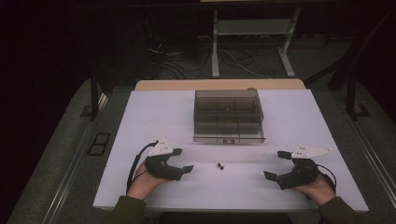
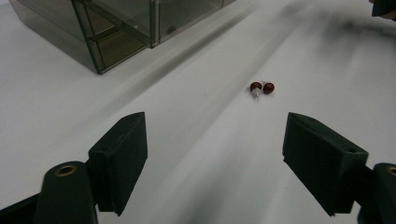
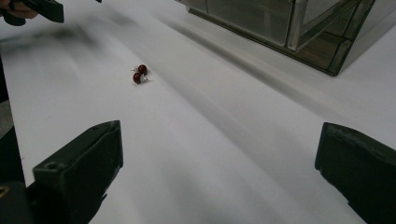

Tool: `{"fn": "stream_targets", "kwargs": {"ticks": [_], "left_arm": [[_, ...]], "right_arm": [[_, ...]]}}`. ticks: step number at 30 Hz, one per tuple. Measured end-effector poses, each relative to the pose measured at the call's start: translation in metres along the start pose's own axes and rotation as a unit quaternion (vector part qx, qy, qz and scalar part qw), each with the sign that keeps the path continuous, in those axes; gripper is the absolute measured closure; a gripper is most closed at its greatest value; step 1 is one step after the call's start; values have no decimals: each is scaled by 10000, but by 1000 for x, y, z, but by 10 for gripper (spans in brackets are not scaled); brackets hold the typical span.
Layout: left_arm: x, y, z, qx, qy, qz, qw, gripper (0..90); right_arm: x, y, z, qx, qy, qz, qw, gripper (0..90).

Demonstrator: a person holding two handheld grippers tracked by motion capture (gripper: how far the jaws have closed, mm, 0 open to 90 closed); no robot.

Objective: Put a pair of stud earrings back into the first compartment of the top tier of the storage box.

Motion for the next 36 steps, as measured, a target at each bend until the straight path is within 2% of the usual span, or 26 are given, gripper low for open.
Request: {"fn": "stream_targets", "kwargs": {"ticks": [10,26,29,32,36], "left_arm": [[-5,6,8,124,70,3,9999,293],[-12,15,16,123,126,-34,9998,363],[-13,19,20,140,164,-85,9997,376],[-15,20,21,150,294,-118,9994,395],[-18,24,24,184,317,-90,9993,421]], "right_arm": [[0,1,0,-26,21,-12,10000,5],[0,-1,-1,-13,49,22,10000,5],[0,-1,0,-4,55,12,10000,5],[0,-1,0,-1,29,4,10000,5],[0,-1,0,-8,54,20,10000,5]]}}
Point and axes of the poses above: each handheld gripper's, and its own axes: y roughly forward along the jaws, x roughly out of its underside, z roughly to its right, the point moved 8 cm from there along y, roughly forward along the jaws, and after that the axes turned 12 degrees about -z, right-handed, at the moved point
